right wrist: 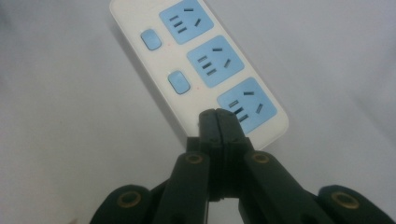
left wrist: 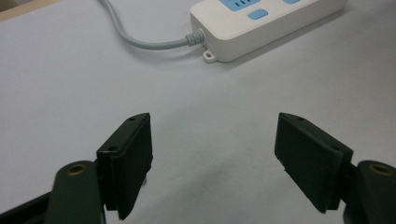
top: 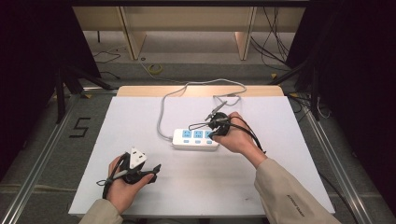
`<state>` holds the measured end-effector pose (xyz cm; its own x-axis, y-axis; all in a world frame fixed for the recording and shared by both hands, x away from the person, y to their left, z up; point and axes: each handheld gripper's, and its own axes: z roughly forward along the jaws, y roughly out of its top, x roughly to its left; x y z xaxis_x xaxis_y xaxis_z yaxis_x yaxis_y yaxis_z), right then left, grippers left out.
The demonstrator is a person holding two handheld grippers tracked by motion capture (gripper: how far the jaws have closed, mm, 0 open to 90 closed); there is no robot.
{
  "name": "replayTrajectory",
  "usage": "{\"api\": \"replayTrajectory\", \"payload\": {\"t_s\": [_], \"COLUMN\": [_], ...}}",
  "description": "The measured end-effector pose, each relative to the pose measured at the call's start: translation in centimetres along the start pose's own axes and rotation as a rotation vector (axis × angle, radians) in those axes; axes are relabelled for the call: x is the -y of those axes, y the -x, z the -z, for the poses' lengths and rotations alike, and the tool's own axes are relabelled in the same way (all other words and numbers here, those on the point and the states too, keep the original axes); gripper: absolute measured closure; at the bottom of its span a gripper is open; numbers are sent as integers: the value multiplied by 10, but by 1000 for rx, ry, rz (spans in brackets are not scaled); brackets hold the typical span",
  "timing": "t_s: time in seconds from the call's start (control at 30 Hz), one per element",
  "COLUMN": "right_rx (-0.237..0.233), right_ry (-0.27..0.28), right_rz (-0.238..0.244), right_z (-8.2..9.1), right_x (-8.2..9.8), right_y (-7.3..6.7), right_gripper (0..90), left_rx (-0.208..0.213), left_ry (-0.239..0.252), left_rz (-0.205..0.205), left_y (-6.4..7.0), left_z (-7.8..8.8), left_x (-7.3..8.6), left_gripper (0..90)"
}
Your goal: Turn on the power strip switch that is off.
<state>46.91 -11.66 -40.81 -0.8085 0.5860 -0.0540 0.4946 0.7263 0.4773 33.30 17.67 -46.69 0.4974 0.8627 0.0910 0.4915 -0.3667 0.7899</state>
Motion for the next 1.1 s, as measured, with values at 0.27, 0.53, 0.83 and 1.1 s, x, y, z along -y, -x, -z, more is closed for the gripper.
{"api": "replayTrajectory", "payload": {"t_s": [0.27,0.53,0.83,1.1], "right_rx": [-2,-9,-7,-9], "right_ry": [-10,-20,-33,-50], "right_rz": [-10,-4,-4,-18], "right_z": [-2,-6,-11,-16], "right_x": [-3,-8,-12,-14], "right_y": [0,0,1,1], "right_gripper": [900,900,900,900], "left_rx": [3,2,3,3], "left_ry": [0,1,2,1], "left_rz": [-1,-2,-5,-8], "left_y": [1,0,1,1], "left_z": [0,0,1,0], "left_x": [0,0,-1,-1], "left_gripper": [276,277,278,278]}}
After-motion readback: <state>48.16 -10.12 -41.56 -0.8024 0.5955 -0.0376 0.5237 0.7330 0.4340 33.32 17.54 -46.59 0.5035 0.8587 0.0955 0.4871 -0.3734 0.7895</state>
